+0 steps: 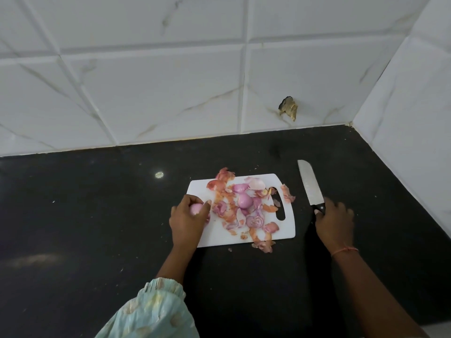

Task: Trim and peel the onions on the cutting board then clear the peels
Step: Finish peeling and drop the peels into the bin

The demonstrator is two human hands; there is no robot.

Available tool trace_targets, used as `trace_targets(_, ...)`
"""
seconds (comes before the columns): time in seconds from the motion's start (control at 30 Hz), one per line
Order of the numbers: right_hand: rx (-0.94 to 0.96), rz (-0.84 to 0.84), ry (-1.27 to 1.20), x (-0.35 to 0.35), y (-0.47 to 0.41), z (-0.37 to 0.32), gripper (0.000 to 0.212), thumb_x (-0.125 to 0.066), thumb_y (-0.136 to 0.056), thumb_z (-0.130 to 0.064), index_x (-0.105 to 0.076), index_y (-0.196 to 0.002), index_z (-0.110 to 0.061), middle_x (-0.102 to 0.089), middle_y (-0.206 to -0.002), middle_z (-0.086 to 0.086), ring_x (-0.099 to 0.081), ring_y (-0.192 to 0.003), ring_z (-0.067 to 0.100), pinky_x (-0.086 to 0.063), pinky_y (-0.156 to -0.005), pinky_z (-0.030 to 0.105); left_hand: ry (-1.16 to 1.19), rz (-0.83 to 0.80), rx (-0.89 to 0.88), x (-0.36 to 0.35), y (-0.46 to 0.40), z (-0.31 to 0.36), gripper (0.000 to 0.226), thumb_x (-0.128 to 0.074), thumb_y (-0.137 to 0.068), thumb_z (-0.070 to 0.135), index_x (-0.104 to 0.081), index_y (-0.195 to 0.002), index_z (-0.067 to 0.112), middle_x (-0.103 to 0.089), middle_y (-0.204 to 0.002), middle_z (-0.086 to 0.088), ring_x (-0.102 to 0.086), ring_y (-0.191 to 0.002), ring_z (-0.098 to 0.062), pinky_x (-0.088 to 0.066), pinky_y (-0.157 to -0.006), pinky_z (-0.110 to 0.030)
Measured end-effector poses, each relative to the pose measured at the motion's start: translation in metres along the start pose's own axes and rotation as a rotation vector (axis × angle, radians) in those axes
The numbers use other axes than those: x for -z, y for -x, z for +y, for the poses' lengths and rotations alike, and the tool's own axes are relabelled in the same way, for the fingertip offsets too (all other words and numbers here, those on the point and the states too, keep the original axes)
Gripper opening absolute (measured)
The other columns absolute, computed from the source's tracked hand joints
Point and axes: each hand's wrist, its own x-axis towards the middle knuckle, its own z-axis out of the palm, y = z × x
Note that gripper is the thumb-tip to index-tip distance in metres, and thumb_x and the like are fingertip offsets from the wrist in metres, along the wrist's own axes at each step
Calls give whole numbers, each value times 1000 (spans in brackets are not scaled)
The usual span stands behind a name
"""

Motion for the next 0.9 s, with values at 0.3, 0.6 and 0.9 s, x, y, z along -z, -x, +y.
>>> trace_targets(0.3, 388, -36, -164, -22, 5, -64, 45, -55, -96, -28, -49, -140, -21, -52, -137, 7, -45, -116, 31, -44, -93, 43, -265, -86, 21, -6, -23, -1, 26, -56, -100, 41, -70, -94, 20, -56, -99, 8, -49, -106, -22, -42, -85, -38)
trace_targets(0.6, 433, 25, -415, -36, -1, -89, 15, -61, -88, -4, -72, -97, -9, -61, -99, 2, -56, -97, 19, -37, -74, 11, -390, -140, 34, 6, -31, 17, 33, -69, -90, 48, -63, -117, 29, -54, -128, 5, -48, -125, -20, -37, -106, -49)
trace_targets(0.9, 777, -190, -285, -59, 19, -114, 89, -62, -81, -62, -21, -153, -27, -5, -164, 6, -8, -150, 23, -17, -119, 37, -847, -947, -431, -27, -90, 66, 116, -87, -75, 30, -9, -161, 24, 6, -169, -7, 14, -155, -26, 0, -126, -41)
